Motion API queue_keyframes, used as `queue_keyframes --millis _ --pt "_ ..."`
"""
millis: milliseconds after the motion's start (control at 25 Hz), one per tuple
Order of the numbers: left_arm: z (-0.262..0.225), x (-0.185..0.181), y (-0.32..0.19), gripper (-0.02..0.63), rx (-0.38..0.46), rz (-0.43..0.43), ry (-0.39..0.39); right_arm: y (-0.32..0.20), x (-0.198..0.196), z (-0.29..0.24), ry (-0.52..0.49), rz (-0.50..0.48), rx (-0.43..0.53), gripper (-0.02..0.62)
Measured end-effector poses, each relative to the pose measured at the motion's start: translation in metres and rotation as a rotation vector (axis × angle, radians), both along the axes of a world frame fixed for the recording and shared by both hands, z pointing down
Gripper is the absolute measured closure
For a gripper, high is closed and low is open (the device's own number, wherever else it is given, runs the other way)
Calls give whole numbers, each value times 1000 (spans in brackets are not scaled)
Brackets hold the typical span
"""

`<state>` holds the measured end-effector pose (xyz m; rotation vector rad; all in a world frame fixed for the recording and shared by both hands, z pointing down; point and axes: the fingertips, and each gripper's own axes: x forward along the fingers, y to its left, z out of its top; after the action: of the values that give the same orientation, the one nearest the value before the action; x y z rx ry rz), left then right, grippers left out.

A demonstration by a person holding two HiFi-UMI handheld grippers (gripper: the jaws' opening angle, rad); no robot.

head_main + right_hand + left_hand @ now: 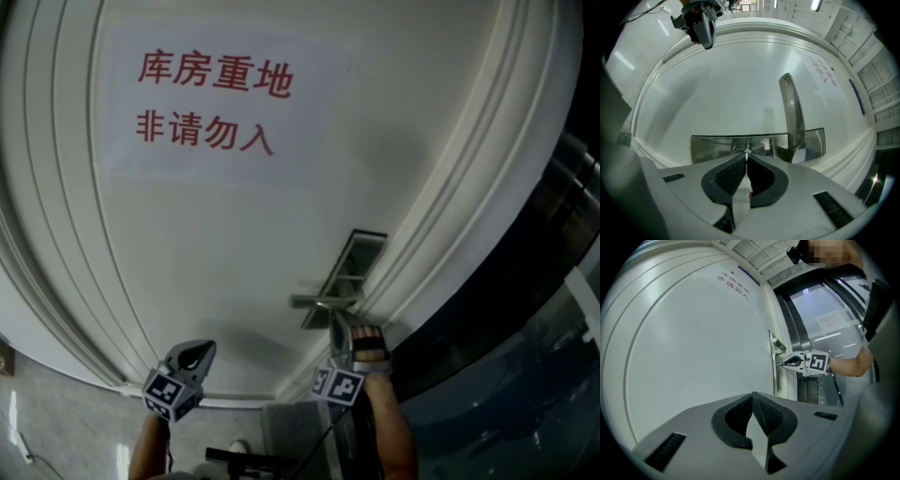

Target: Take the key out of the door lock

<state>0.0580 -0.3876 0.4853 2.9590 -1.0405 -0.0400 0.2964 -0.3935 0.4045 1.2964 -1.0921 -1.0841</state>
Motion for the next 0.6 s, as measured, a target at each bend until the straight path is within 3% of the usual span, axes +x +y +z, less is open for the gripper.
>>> queue_keyframes --millis 600 --pt "3 -5 4 598 0 7 4 3 -2 3 19 26 -31 575"
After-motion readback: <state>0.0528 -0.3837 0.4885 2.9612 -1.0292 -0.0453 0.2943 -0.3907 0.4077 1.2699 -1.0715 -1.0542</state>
